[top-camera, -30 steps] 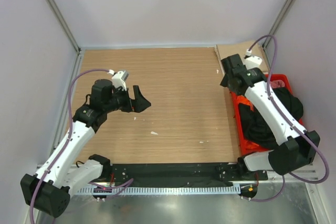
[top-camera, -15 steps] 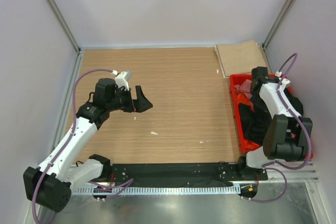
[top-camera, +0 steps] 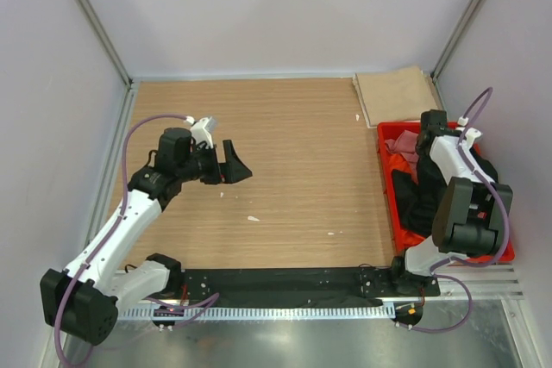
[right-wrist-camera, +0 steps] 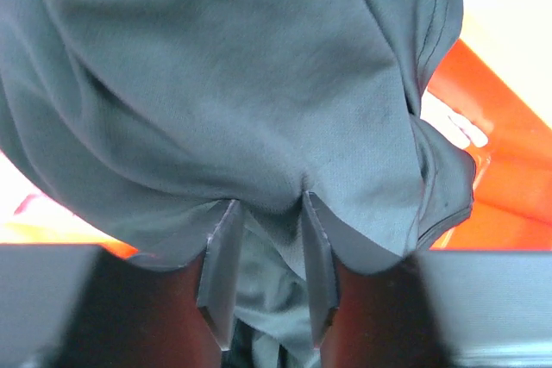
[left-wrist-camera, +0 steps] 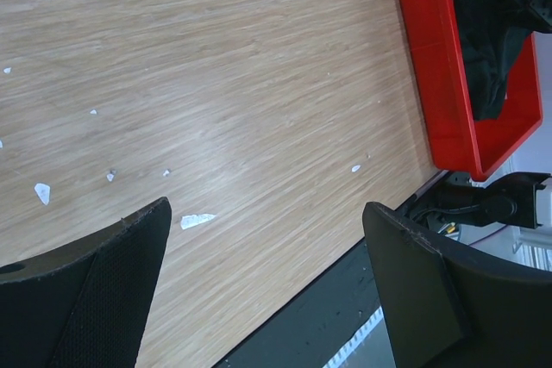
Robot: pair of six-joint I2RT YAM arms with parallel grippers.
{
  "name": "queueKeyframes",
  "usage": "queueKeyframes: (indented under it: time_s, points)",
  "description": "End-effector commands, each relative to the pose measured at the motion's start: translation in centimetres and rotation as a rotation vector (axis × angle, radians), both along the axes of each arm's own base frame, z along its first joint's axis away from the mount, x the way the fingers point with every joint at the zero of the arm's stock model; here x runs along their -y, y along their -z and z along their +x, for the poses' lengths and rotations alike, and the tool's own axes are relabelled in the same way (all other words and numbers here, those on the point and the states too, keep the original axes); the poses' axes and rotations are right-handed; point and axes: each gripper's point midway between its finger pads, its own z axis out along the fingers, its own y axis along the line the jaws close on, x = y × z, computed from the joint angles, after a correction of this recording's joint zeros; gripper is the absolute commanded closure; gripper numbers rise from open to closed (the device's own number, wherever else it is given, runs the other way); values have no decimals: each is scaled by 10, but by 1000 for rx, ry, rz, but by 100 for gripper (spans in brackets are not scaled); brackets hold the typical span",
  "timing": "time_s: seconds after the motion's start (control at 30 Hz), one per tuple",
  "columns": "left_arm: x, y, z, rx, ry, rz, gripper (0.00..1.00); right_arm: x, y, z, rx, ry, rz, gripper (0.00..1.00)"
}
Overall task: Fold and stack the t-shirts
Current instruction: Grab the tshirt from the pile, then move the tshirt to the center of the board
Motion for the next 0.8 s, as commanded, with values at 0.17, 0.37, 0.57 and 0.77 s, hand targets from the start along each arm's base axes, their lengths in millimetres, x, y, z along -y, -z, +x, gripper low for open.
queueKeyframes:
  time_s: [0.17,0.37,0.57,0.77]
  points:
    - [-1,-19,2,29,-29,-14,8,5,-21,20,66,-31,27,99]
    - [5,-56,14,10,-60,-62,8,-17,-157,62,333,-188,74,99]
    - [-46,-65,53,29,-325,90,5,-146,-318,93,763,-695,299,99]
    - [-90,-89,70,37,-497,77,4,-335,-357,78,900,-1164,751,99]
